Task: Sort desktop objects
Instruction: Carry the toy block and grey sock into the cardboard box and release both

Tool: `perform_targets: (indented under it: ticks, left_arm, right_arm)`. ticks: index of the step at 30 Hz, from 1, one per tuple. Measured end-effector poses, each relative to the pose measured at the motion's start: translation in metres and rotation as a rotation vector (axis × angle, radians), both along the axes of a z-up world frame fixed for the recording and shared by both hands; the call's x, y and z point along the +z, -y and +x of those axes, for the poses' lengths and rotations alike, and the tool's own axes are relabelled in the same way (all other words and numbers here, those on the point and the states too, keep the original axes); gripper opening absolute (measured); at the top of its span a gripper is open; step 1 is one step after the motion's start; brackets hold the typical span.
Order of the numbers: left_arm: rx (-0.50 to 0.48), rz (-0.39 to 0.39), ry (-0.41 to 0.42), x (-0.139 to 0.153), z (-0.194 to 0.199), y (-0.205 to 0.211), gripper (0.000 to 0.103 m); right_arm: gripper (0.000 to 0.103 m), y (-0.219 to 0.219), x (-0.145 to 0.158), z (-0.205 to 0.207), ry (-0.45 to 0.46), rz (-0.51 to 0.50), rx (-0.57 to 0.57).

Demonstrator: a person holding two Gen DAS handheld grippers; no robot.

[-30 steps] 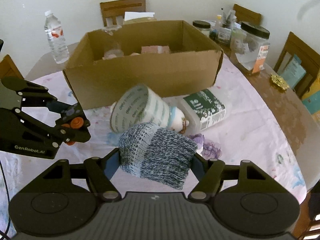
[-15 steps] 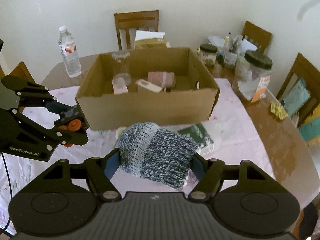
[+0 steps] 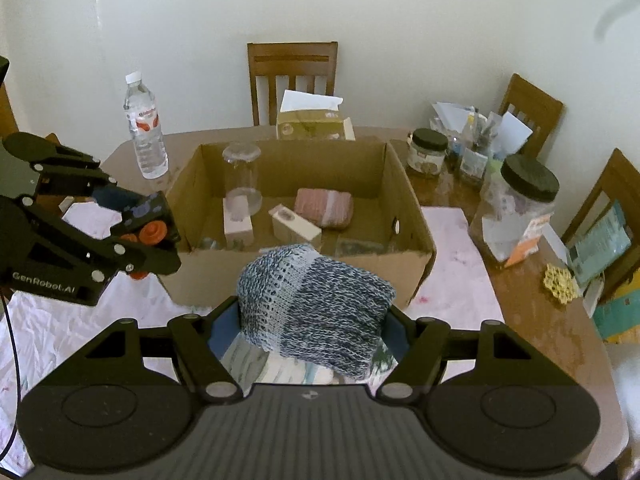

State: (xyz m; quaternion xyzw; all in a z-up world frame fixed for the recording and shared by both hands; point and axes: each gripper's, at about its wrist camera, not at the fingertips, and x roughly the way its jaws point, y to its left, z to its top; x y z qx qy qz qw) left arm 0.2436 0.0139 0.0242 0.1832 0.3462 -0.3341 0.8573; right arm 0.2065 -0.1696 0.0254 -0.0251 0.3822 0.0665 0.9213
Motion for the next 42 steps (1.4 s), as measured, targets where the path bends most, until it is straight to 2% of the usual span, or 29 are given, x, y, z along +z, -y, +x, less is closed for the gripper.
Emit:
perform_targets:
  ticks: [19,22,23,24,29,36,42]
  left_arm:
    - [0.062,0.014,-0.002,-0.010,0.053,0.012,0.050]
    - [0.069,0.016,0.005,-0.011,0.057,0.011,0.062]
    - [0.072,0.012,0.006,-0.011,0.058,0.011,0.071]
    - [0.080,0.006,0.012,-0.011,0.058,0.009,0.072]
    - [0.068,0.009,0.001,-0.012,0.056,0.004,0.076]
    - [0.030,0.038,-0.029,-0.016,0.044,-0.005,0.076]
    - [0.035,0.035,-0.040,-0.015,0.037,-0.016,0.077]
  right_arm:
    - [0.077,0.008,0.017,0.048,0.029,-0.024,0.040]
    - [0.077,0.007,0.017,0.055,0.025,-0.032,0.041]
    - [0.077,0.007,0.017,0.058,0.023,-0.031,0.042]
    - [0.077,0.007,0.016,0.060,0.021,-0.029,0.041]
    - [0.077,0.008,0.016,0.071,0.015,-0.031,0.042]
    - [0.077,0.012,0.015,0.098,-0.009,-0.023,0.040]
    - [0.077,0.015,0.011,0.128,-0.042,-0.020,0.047]
